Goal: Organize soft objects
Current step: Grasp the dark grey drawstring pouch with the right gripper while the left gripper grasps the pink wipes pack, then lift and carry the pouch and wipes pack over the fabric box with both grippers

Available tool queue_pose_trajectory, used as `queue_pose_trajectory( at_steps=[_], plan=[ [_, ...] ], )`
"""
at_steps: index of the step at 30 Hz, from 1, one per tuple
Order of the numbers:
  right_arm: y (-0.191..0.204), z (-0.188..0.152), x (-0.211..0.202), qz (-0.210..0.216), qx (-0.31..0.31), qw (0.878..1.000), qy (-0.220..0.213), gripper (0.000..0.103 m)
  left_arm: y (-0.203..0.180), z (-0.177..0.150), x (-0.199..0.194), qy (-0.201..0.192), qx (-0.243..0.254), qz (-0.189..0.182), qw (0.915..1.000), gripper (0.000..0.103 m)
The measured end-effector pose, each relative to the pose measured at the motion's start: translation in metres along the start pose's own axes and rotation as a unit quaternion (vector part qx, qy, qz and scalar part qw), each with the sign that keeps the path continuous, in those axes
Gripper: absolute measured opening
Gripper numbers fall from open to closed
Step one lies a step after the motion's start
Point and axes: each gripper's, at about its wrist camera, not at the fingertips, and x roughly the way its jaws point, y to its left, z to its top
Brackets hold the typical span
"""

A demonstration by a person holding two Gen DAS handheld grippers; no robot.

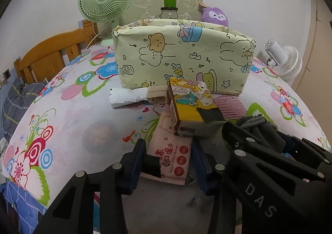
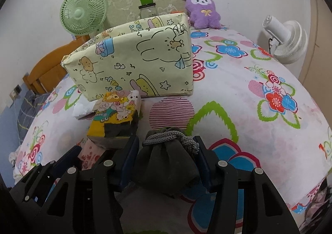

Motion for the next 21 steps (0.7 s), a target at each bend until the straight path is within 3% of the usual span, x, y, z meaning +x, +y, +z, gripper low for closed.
queue_pose_trajectory(
  at_steps=[5,21],
  plan=[
    [0.001,-0.001,-0.004,0.002,0.003,1.0,0.0,0.047,0.004,0.0,-0.003,0.002,-0.009,-0.001,1.0,0.044],
    [0.007,0.006,-0.033,0.007,0.005,1.0,-0.029,0.046,0.018,0.009,-0.034,-0.03,-0.027,0.018,0.999,0.044]
  ],
)
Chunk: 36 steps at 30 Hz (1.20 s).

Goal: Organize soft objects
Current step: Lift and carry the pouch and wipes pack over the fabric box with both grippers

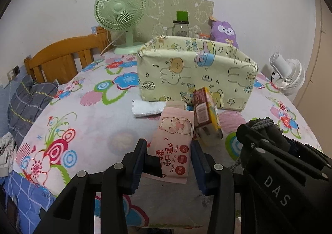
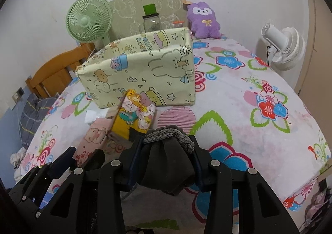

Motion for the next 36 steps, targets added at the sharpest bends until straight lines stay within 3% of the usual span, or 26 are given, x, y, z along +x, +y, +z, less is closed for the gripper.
queue_pose_trajectory(
  at_steps=[36],
  plan=[
    [0.018,0.073,-0.084,0.007,-0.023,0.995,-0.101,0.046,-0.008,0.076,-0.07,-0.087,0.004,-0.015,0.9961,0.044]
  ],
)
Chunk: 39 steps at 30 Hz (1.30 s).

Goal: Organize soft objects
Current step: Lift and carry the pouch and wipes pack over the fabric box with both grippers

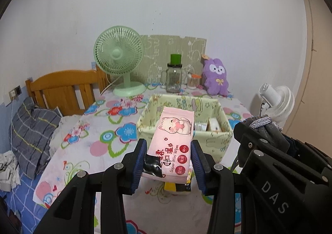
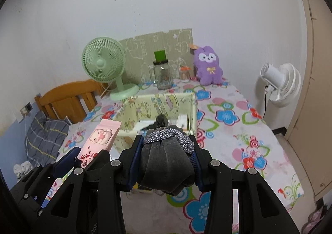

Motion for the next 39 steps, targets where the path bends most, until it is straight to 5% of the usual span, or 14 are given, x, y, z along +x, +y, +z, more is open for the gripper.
queue_pose_trajectory(
  at_steps=[39],
  plan=[
    [-0.014,0.043,0.073,-0.005,-0.004,1.0,0.006,0.046,-0.008,0.042,0.072,0.013,0.004,-0.001,0.9999,0.044]
  ],
)
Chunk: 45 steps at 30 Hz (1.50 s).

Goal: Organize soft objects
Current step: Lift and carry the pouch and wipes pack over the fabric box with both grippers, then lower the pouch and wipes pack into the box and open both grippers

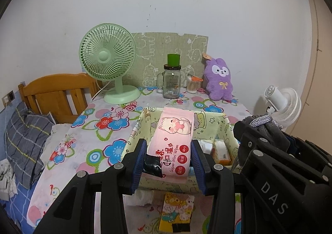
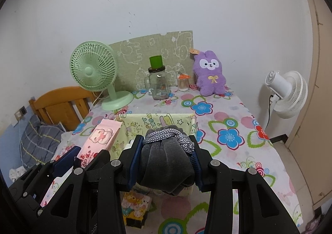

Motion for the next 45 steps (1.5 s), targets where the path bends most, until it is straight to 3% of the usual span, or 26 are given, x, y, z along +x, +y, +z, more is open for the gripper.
queue_pose_trajectory(
  at_steps=[26,40,45],
  plan=[
    [-0.004,0.005,0.076,0.0,0.005,1.0,0.022,0.046,0.005,0.003,0.077,0.048,-0.01,-0.004,0.9988,0.044],
    [0.0,-0.001,0.106,0.005,0.0,0.999,0.038,0.046,0.01,-0.004,0.102,0.07,-0.013,0.011,0.9974,0.046],
    [0.001,0.0,0.11,0.003,-0.001,0.999,0.037,0.046,0.011,-0.004,0.105,0.074,-0.014,0.008,0.9971,0.061]
  ],
)
